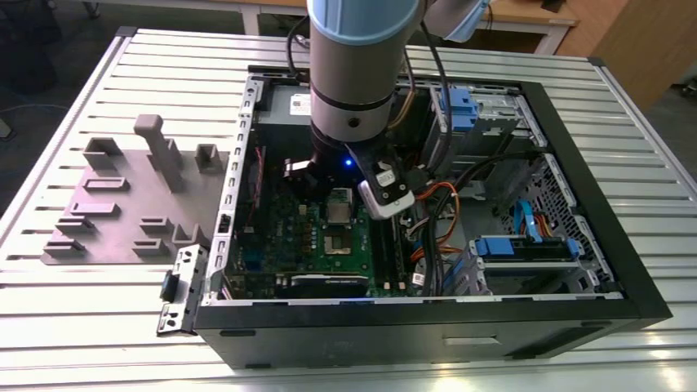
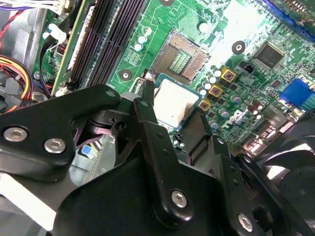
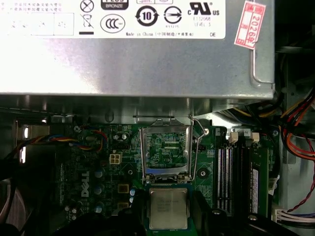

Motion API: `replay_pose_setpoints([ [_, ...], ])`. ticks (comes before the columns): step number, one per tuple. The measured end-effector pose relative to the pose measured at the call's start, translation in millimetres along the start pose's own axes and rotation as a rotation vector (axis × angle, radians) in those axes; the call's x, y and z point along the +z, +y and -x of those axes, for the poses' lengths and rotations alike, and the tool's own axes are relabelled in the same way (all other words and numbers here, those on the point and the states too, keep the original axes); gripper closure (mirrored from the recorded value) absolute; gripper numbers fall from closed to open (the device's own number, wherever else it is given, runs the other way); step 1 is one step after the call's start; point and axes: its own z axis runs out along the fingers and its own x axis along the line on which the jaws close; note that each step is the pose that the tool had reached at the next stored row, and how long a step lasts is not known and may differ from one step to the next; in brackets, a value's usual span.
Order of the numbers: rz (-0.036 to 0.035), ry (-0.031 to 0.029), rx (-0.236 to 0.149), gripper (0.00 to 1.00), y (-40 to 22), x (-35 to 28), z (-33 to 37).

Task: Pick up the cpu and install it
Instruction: 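Place the cpu into insertion slot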

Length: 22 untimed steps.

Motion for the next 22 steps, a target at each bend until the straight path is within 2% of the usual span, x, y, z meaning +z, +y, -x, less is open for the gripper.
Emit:
replay_pose_setpoints([
  [13, 0.0001, 0.0, 0.0, 0.53, -0.2, 1.4, 0.0],
  [17, 0.0, 0.0, -0.001, 0.53, -6.6, 1.9, 0.0],
  [22, -0.0016, 0.0001, -0.007, 0.53, -12.5, 9.4, 0.0],
])
